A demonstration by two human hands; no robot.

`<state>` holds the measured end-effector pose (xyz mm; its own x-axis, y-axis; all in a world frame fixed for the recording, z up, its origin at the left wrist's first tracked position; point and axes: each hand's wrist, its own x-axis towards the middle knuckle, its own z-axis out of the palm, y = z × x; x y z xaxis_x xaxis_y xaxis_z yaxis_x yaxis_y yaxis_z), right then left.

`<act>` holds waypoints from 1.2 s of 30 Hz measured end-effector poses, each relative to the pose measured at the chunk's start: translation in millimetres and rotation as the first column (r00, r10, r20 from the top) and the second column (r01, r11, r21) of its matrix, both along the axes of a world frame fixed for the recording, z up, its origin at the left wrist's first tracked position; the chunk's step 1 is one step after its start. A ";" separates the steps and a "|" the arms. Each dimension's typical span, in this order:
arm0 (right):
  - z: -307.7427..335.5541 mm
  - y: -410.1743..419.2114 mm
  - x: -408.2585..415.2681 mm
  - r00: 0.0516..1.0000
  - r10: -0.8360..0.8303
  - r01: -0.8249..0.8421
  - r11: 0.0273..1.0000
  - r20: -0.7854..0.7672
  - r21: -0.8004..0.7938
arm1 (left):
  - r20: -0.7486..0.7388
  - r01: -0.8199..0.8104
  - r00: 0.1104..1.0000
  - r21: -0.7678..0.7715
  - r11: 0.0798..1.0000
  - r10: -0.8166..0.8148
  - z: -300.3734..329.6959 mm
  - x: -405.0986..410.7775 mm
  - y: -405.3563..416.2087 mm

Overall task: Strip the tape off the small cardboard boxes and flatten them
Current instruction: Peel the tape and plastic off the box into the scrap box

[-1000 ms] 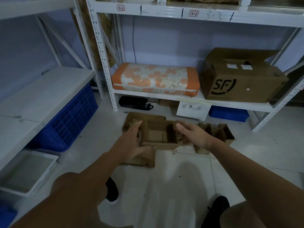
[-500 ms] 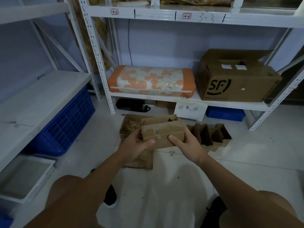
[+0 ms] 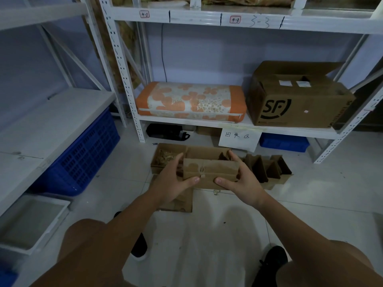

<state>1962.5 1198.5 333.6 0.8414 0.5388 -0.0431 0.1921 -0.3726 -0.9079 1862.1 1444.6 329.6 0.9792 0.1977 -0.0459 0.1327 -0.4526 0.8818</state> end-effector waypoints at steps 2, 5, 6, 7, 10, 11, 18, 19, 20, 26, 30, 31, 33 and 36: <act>-0.5 -0.8 0.0 1.000 0.002 -0.001 1.000 0.025 -0.015 | 0.081 0.005 0.996 0.311 0.950 -0.032 1.7 -0.1 6.6; -0.3 -1.4 -0.8 0.999 0.028 -0.027 0.999 0.042 -0.022 | 0.225 0.027 0.943 0.682 0.731 -0.245 7.5 0.7 14.7; -0.3 -1.3 -0.7 0.998 0.033 -0.032 0.999 0.051 -0.020 | 0.222 0.036 0.928 0.745 0.666 -0.299 9.1 1.3 16.9; -0.1 -1.5 -0.9 0.998 0.034 -0.033 0.999 0.060 -0.021 | 0.221 0.038 0.916 0.783 0.621 -0.335 9.3 2.1 19.1; 0.1 -1.4 -2.1 0.997 0.025 -0.025 1.000 0.070 -0.002 | 0.277 -0.007 0.891 0.800 0.600 -0.360 7.4 1.1 26.5; -0.7 -1.6 -2.1 0.997 0.019 -0.020 1.000 0.070 0.008 | 0.313 -0.036 0.882 0.789 0.613 -0.352 5.6 0.0 29.0; -0.4 0.3 -6.8 0.997 0.004 -0.006 0.999 0.082 0.033 | 0.449 -0.223 0.879 0.686 0.693 -0.161 -11.8 -9.6 34.1; -0.5 0.5 -7.3 0.997 0.007 -0.010 1.000 0.078 0.029 | 0.451 -0.241 0.882 0.680 0.692 -0.137 -15.5 -11.1 34.5; -0.6 1.3 -7.6 0.997 0.008 -0.011 1.000 0.079 0.026 | 0.450 -0.259 0.887 0.676 0.690 -0.108 -18.7 -12.3 34.8; 2.3 8.0 -7.0 0.994 -0.058 0.051 0.996 0.094 0.077 | 0.418 -0.314 0.908 0.644 0.697 0.023 -23.5 -14.7 19.2; 8.5 13.4 -7.3 0.993 -0.084 0.074 0.991 0.087 0.114 | 0.338 -0.300 0.935 0.592 0.748 0.107 -21.4 -13.4 10.0; 10.1 14.1 -6.9 0.993 -0.083 0.072 0.990 0.086 0.123 | 0.329 -0.296 0.937 0.577 0.761 0.115 -21.2 -13.0 8.5; 12.7 15.4 -6.8 0.994 -0.075 0.064 0.990 0.085 0.128 | 0.326 -0.268 0.941 0.564 0.781 0.088 -22.3 -12.5 5.9; 14.6 17.9 -8.9 0.992 -0.071 0.058 0.991 0.108 0.120 | 0.298 -0.190 0.954 0.539 0.821 0.026 -26.7 -12.5 6.3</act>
